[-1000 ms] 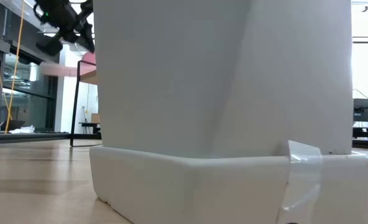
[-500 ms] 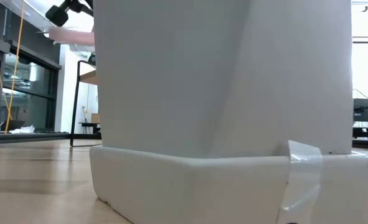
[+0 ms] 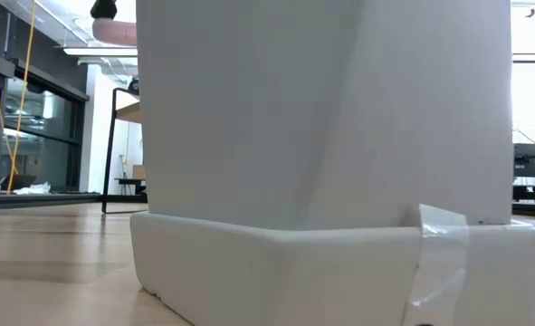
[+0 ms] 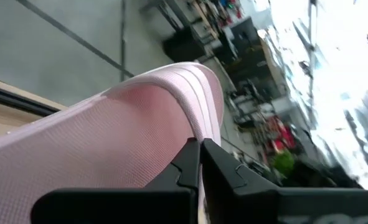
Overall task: Pick and place slides into the shelf
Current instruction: Put the pink slipper on the shelf
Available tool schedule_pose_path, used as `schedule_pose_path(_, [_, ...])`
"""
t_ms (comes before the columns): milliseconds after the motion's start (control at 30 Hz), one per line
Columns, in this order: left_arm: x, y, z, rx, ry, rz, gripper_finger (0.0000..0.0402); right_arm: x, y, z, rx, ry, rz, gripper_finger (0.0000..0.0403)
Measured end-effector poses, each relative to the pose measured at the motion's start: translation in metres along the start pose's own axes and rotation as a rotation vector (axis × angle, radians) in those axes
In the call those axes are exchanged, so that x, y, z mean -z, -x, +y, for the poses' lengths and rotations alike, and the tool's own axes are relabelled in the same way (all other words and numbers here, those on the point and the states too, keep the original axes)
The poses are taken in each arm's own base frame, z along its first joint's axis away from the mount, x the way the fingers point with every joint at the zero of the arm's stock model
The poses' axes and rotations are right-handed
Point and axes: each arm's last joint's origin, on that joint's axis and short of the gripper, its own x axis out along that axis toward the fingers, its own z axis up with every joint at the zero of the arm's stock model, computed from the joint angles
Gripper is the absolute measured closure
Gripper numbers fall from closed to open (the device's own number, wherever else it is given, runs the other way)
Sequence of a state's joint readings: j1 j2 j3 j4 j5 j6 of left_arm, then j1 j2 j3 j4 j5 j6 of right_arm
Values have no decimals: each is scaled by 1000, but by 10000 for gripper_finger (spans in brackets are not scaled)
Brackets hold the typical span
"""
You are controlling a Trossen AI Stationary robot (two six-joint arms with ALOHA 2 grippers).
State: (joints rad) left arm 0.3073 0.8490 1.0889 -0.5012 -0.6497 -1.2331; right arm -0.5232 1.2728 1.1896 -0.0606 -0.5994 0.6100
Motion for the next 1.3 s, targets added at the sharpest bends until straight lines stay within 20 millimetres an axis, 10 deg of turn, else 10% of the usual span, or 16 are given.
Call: schedule_pose_path(1300, [46, -27, -29, 214, -82, 222, 402, -11, -30, -20, -46, -179, -154, 130])
